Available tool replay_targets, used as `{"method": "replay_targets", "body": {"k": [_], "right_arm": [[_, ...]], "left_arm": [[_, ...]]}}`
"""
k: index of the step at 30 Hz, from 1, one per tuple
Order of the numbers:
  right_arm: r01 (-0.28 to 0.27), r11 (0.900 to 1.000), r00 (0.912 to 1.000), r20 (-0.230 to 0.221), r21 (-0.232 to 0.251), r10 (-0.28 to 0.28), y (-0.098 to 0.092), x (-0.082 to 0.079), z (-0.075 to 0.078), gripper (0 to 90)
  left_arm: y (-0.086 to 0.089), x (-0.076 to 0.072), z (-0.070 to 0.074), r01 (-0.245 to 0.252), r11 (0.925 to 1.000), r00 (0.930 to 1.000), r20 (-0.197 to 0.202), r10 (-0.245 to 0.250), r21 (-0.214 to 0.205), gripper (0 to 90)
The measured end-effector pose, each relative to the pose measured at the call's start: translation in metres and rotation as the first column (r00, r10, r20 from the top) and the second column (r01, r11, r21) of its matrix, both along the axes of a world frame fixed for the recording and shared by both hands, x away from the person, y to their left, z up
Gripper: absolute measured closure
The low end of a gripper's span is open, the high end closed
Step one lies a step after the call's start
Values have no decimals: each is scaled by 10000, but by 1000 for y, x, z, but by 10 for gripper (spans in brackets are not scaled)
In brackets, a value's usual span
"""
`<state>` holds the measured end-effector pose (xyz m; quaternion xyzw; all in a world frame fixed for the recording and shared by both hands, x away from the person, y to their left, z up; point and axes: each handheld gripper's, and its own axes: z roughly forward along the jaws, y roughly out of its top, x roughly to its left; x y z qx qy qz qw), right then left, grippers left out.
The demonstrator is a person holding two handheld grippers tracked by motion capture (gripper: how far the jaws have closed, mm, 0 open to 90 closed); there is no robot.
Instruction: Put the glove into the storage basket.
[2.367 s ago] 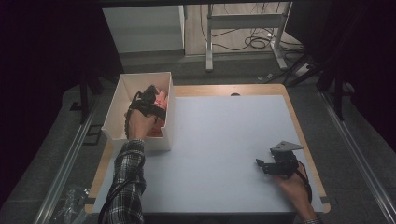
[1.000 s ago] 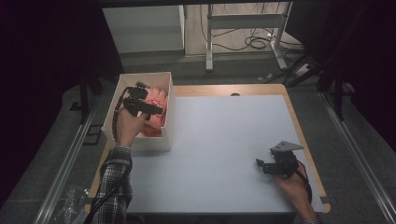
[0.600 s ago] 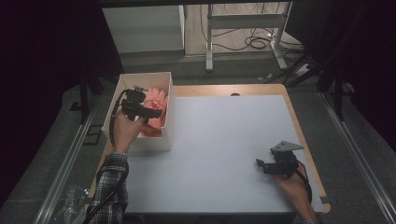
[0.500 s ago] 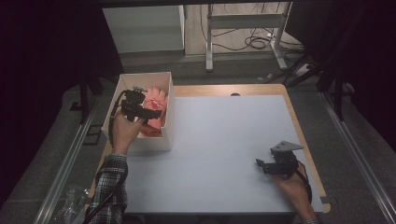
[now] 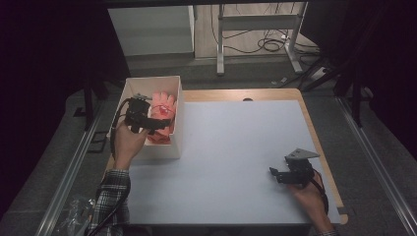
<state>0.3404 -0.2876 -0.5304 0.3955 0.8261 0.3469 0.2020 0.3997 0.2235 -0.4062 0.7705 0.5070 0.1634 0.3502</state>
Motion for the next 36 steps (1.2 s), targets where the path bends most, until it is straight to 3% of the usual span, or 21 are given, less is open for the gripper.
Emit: {"method": "replay_targets", "body": {"k": [16,24,36], "right_arm": [[14,10000,10000,-1,-6,-14,0,0,0,215],[26,10000,10000,-21,-22,-26,0,0,0,214],[24,10000,10000,-15,-26,-24,0,0,0,213]], "left_arm": [[-9,-31,-1,914,9958,9946,496,-915,39,10],[-12,-44,-8,1114,9938,9921,593,-1109,-46,10],[-27,-67,-20,1779,9833,9818,751,-1747,-381,10]]}}
